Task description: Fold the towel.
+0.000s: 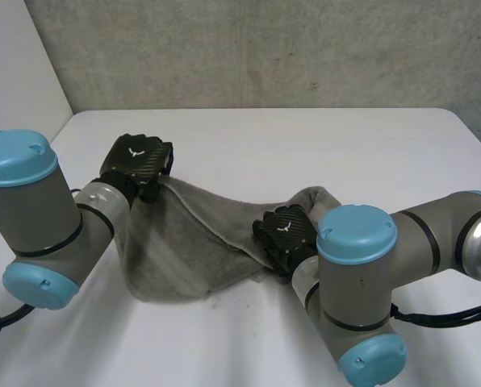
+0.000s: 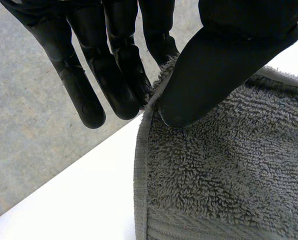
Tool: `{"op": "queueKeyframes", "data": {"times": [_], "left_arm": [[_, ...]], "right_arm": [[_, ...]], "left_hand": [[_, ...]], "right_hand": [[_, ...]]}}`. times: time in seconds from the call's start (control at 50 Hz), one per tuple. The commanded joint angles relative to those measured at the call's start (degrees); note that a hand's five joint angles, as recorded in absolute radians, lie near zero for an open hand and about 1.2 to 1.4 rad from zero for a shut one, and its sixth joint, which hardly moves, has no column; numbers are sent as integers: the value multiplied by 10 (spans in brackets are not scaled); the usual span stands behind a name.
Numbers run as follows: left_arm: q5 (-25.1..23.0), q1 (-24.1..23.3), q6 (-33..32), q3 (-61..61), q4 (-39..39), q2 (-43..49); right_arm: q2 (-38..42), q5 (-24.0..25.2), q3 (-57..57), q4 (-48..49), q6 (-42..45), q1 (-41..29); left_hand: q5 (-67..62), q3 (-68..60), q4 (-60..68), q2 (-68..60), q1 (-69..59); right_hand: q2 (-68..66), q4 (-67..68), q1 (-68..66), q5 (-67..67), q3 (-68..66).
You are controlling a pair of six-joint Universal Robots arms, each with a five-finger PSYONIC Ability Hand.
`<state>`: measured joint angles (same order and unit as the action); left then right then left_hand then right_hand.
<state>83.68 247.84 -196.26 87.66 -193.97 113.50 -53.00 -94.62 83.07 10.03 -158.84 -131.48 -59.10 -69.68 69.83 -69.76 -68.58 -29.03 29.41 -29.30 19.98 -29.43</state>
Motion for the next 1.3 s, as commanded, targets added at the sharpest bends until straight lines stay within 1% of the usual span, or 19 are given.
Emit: {"op": "queueKeyframes", "data": {"times": [0.02,0.04,0.08,0.26,0.3,0.36,0.4,0.42,0.46,0.5,0.6,0.72,0.84,1.04,1.12,1.16,1.18,1.22,1.3], "left_arm": [[0,-1,0,1,-1,1],[0,-1,0,1,-1,1],[0,-1,-3,-2,-1,5],[3,-1,-8,-68,-26,34],[3,-1,-10,-140,-34,52],[8,-1,-11,-182,-36,58],[25,-1,-5,-266,-40,58],[25,-1,-5,-267,-40,58],[73,0,3,-331,-61,46],[94,-3,12,-349,-67,34],[104,-3,54,-334,-69,-14],[61,-5,81,-207,-69,-48],[39,-7,76,-68,-67,-55],[31,-18,6,93,-62,-50],[16,-27,-11,122,-63,-55],[3,-32,-13,138,-64,-59],[3,-32,-13,139,-64,-59],[3,-32,-12,147,-64,-65],[3,-32,-12,151,-65,-71]], "right_arm": [[17,0,-29,-1,-6,0],[17,0,-29,-1,-6,0],[12,-1,-51,-6,9,4],[-43,6,-196,-37,126,11],[-28,21,-323,-87,168,25],[-9,37,-392,-109,178,40],[27,64,-540,-131,181,63],[27,64,-541,-131,181,63],[46,90,-652,-125,175,79],[44,104,-675,-114,171,92],[23,151,-646,-92,123,110],[4,199,-535,-192,94,112],[22,211,-447,-326,95,111],[55,199,-309,-411,98,116],[53,202,-266,-401,94,120],[41,194,-226,-363,79,135],[40,194,-226,-363,79,135],[7,179,-171,-302,37,141],[-35,161,-108,-232,-15,152]], "left_hand": [[-109,-103,102,-102,-114],[-109,-103,102,-102,-114],[-109,-103,102,-102,-114],[-109,-103,102,-102,-114],[-109,-103,102,-102,-114],[-109,-103,102,-102,-114],[-109,-103,102,-102,-114],[-109,-103,102,-102,-114],[-109,-103,102,-102,-114],[-109,-103,102,-102,-114],[-109,-103,102,-102,-114],[-109,-103,102,-102,-114],[-109,-103,102,-102,-114],[-109,-103,102,-102,-114],[-109,-103,102,-102,-114],[-109,-103,102,-102,-114],[-109,-103,102,-102,-114],[-109,-103,102,-102,-114],[-109,-103,102,-102,-114]], "right_hand": [[-317,314,-315,308,-313],[-319,315,-316,309,-315],[-509,505,-506,500,-505],[-510,506,-507,500,-506],[-510,506,-507,500,-506],[-510,506,-507,500,-506],[-510,506,-507,500,-506],[-510,506,-507,500,-506],[-510,506,-507,500,-506],[-510,506,-507,500,-506],[-510,506,-507,500,-506],[-510,506,-507,500,-506],[-510,506,-507,500,-506],[-510,506,-507,500,-506],[-371,367,-368,361,-367],[-111,107,-108,101,-107],[-110,106,-107,100,-106],[97,-101,100,-107,101],[190,-194,193,-200,194]]}}
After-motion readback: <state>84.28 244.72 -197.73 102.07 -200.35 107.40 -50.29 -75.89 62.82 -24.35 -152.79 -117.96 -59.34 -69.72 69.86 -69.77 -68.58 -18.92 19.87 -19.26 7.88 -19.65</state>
